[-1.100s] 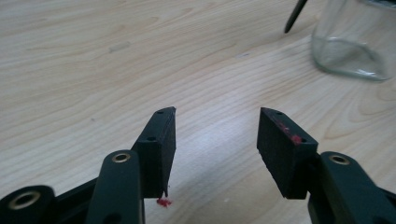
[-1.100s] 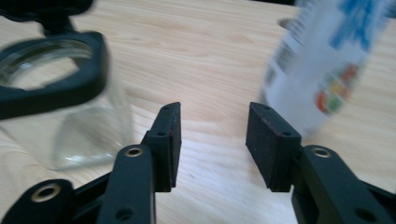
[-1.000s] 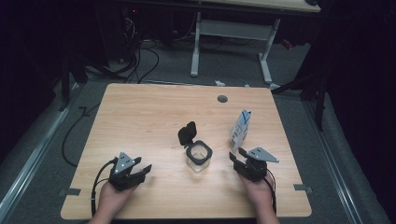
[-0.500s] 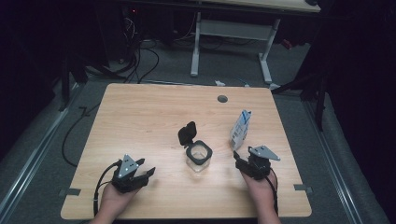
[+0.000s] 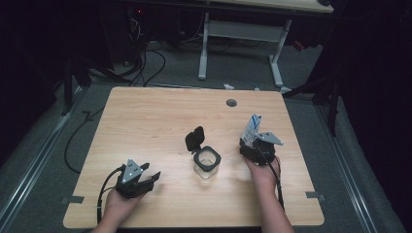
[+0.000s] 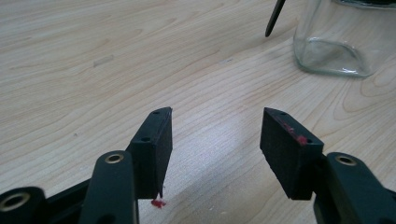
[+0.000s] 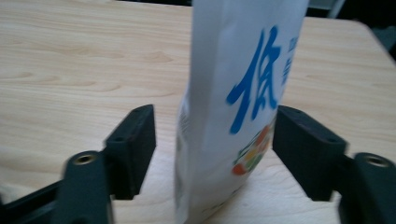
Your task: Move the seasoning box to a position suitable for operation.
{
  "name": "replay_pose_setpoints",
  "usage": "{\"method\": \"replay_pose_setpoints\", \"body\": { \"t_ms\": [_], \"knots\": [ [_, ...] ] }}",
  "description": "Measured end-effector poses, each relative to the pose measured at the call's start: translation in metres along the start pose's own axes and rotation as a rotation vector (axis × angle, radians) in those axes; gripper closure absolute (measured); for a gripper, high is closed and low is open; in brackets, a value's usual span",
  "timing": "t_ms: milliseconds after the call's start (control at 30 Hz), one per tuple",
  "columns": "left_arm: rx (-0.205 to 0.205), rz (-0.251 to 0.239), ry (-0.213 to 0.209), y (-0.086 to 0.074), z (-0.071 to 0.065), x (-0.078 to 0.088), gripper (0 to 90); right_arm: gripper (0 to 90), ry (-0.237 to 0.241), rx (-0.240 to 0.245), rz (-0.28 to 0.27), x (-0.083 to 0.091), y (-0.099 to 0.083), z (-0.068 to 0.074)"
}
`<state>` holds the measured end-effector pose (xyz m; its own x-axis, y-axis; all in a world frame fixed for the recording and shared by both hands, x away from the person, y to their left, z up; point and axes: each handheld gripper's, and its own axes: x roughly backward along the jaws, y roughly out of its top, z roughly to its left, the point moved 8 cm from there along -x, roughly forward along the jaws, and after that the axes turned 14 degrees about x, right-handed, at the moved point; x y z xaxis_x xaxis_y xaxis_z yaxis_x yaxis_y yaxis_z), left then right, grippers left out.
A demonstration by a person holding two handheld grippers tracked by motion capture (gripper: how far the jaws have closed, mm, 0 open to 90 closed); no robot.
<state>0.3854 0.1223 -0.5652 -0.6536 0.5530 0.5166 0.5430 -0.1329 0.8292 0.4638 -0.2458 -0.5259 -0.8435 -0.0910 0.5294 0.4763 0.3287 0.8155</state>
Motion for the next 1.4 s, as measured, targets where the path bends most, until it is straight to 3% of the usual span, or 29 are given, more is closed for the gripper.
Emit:
{"method": "replay_pose_setpoints", "body": {
  "t_ms": [33, 100, 200, 267, 367, 567, 700, 833, 967, 1033, 1167, 1400],
  "knots": [
    [-0.003, -0.001, -0.003, 0.0, 0.0, 0.0, 43.9, 42.1, -0.005, -0.002, -0.004, 0.0, 0.002, -0.001],
    [-0.004, -0.004, -0.007, 0.0, -0.001, 0.001, 43.9, 44.3, -0.003, -0.006, -0.011, 0.001, 0.003, -0.002],
    [-0.013, 0.0, -0.013, 0.0, -0.003, 0.0, 43.9, 57.4, -0.016, 0.009, -0.018, 0.006, 0.004, -0.005],
    [-0.014, 0.0, -0.013, 0.0, -0.003, 0.0, 43.9, 60.2, -0.018, 0.011, -0.016, 0.006, 0.004, -0.005],
    [-0.015, 0.003, -0.012, 0.0, -0.003, 0.001, 43.9, 72.2, 0.017, -0.021, -0.023, 0.009, 0.004, -0.007],
    [-0.012, 0.003, -0.007, -0.001, -0.002, 0.0, 43.9, 83.2, 0.048, -0.004, -0.043, 0.012, 0.004, -0.004],
    [-0.013, 0.003, -0.004, -0.001, -0.002, 0.0, 44.0, 84.6, 0.069, 0.018, -0.052, 0.013, 0.004, 0.0],
    [-0.014, 0.002, -0.002, -0.001, -0.001, 0.0, 44.1, 84.6, 0.121, 0.061, -0.079, 0.022, 0.002, 0.011],
    [-0.013, 0.001, -0.003, -0.001, -0.002, 0.0, 44.2, 83.3, 0.109, 0.07, -0.088, 0.025, 0.0, 0.011],
    [-0.014, 0.002, -0.005, -0.001, -0.002, 0.0, 44.2, 80.0, 0.098, 0.049, -0.089, 0.027, 0.0, 0.009],
    [-0.016, 0.005, -0.004, -0.001, -0.002, -0.001, 44.2, 62.5, 0.091, 0.016, -0.064, 0.022, -0.002, 0.008],
    [-0.014, 0.007, -0.003, -0.001, -0.001, 0.0, 44.2, 58.8, 0.059, -0.008, -0.054, 0.014, 0.001, 0.015]
  ]
}}
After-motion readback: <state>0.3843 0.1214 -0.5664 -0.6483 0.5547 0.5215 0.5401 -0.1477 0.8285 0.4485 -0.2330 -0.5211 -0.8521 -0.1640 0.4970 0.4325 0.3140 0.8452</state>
